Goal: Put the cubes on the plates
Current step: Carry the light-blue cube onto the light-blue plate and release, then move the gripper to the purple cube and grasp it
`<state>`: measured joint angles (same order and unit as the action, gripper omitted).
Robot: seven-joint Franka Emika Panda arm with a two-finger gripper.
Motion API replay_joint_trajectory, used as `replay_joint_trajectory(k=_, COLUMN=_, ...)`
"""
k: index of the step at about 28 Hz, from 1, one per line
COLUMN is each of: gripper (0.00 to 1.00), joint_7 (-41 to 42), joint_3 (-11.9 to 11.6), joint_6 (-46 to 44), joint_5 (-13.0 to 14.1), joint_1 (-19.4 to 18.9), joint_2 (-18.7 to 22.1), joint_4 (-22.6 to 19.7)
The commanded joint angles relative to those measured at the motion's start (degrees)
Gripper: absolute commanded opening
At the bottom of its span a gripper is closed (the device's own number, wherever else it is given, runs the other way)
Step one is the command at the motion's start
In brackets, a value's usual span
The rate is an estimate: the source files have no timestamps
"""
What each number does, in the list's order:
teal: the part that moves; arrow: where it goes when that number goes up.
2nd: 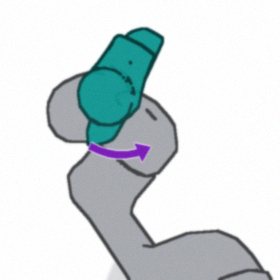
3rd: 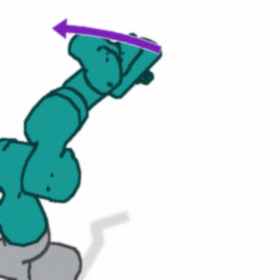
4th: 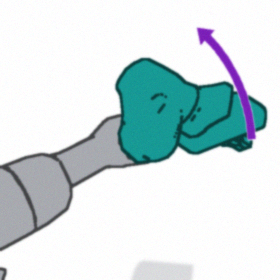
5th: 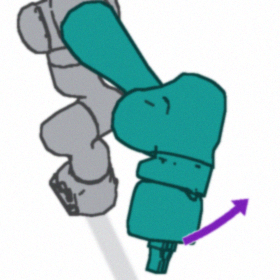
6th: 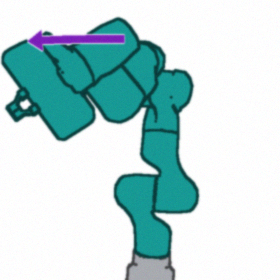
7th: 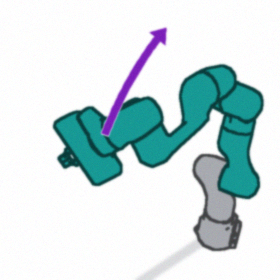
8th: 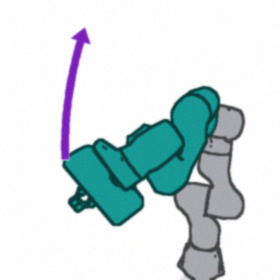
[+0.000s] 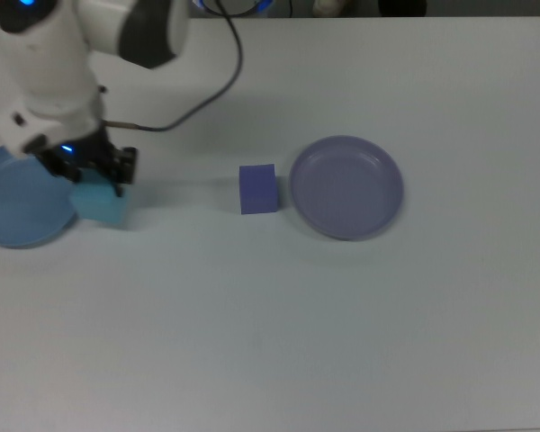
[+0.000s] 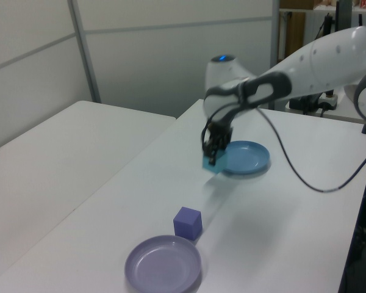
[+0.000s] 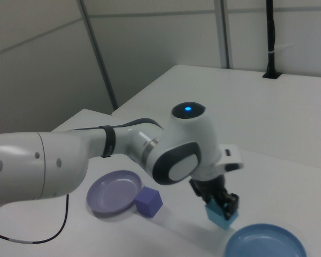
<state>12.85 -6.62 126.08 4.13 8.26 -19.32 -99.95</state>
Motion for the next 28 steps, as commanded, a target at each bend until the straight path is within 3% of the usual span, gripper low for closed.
replay_joint_trajectory(k=1, gripper=0.2, joint_7=7.18, joint_3=-2.87, joint_6=0.48, joint_5=3.78, joint_1=3.95, joint_2=0.25, joint_4=-0.33)
replay_joint_trajectory(k=4, gripper=0.22, joint_7=10.44, joint_3=-4.28, joint_6=0.74, joint_5=3.78, joint_1=5.89, joint_2=-0.9, joint_4=-0.33)
replay_joint_trajectory(k=6, gripper=0.29, joint_7=10.97, joint_3=-4.37, joint_6=1.36, joint_5=3.78, joint_1=6.5, joint_2=-1.94, joint_4=-0.42)
replay_joint_trajectory(k=8, gripper=0.41, joint_7=10.36, joint_3=-4.37, joint_6=4.25, joint_5=3.78, joint_1=6.24, joint_2=-4.23, joint_4=-0.42)
replay_joint_trajectory(k=10, gripper=0.66, joint_7=10.35, joint_3=-4.28, joint_6=6.18, joint_5=3.78, joint_1=6.15, joint_2=-5.03, joint_4=-0.68)
replay_joint_trajectory(k=14, gripper=0.98, joint_7=10.27, joint_3=-3.93, joint_6=6.9, joint_5=4.13, joint_1=6.07, joint_2=-5.03, joint_4=-0.68)
replay_joint_trajectory(k=21, gripper=1.0, joint_7=10.44, joint_3=-3.58, joint_6=5.41, joint_5=9.13, joint_1=5.01, joint_2=-0.91, joint_4=-0.68)
replay_joint_trajectory(k=23, gripper=1.0, joint_7=10.36, joint_3=-3.58, joint_6=0.76, joint_5=11.42, joint_1=3.52, joint_2=1.56, joint_4=-0.51)
replay_joint_trajectory(k=28, gripper=1.0, joint_7=8.25, joint_3=-3.58, joint_6=-6.1, joint_5=13.01, joint_1=-0.61, joint_2=5.78, joint_4=-0.51)
